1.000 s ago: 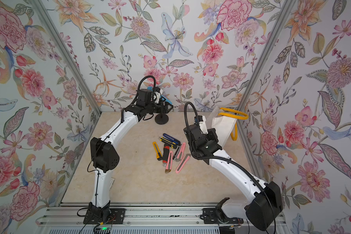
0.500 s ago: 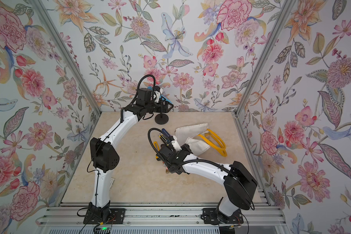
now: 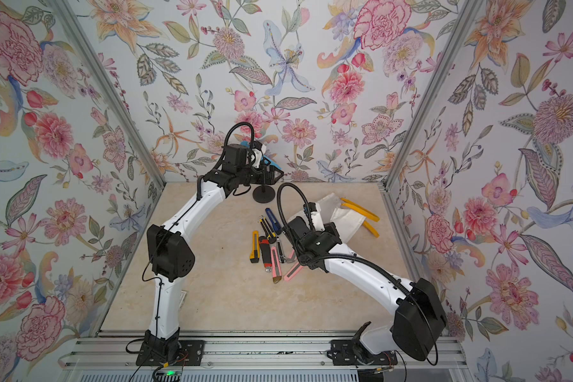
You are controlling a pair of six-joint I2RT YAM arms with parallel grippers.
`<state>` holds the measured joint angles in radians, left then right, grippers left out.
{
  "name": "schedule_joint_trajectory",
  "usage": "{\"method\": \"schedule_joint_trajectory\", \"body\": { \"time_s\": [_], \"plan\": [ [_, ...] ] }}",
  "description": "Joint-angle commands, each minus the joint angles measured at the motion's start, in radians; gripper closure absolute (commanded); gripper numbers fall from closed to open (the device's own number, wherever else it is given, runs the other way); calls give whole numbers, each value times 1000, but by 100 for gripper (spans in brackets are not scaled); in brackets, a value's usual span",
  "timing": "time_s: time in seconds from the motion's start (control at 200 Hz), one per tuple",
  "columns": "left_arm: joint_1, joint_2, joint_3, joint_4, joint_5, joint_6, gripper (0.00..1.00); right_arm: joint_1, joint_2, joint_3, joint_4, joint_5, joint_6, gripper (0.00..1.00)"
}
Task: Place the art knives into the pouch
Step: Place the pouch at the center of the board.
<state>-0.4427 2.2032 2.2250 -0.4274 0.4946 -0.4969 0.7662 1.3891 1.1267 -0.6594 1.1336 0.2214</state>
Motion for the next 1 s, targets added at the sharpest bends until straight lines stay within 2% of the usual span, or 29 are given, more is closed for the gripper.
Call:
{"method": "schedule_joint_trajectory", "body": {
  "time_s": [0.0, 0.09, 0.22, 0.375, 0.5, 0.58, 0.791, 0.996],
  "plan": [
    [-13, -3, -13, -26, 21, 11, 7, -6, -40, 15, -20, 28, 13, 100],
    [-21, 7, -7, -44, 5, 26, 7, -6, -47, 7, -27, -48, 76, 100],
    [-28, 18, -3, -62, -15, 39, 7, -24, -48, 64, -74, -195, 265, 100],
    [-29, 20, 1, -70, -33, 45, 7, -38, -85, 181, -73, -208, 356, 100],
    [-30, 20, 8, -83, -62, 56, 7, -38, -117, 274, -46, -155, 363, 100],
    [-25, 17, 12, -91, -76, 58, 7, -28, -142, 302, 22, -155, 319, 100],
    [16, -46, -2, -69, -112, 38, 7, 40, -148, 372, 88, -207, 227, 100],
    [112, -181, -97, 2, -147, 17, 6, 104, -113, 391, 142, -284, 209, 100]
  ]
}}
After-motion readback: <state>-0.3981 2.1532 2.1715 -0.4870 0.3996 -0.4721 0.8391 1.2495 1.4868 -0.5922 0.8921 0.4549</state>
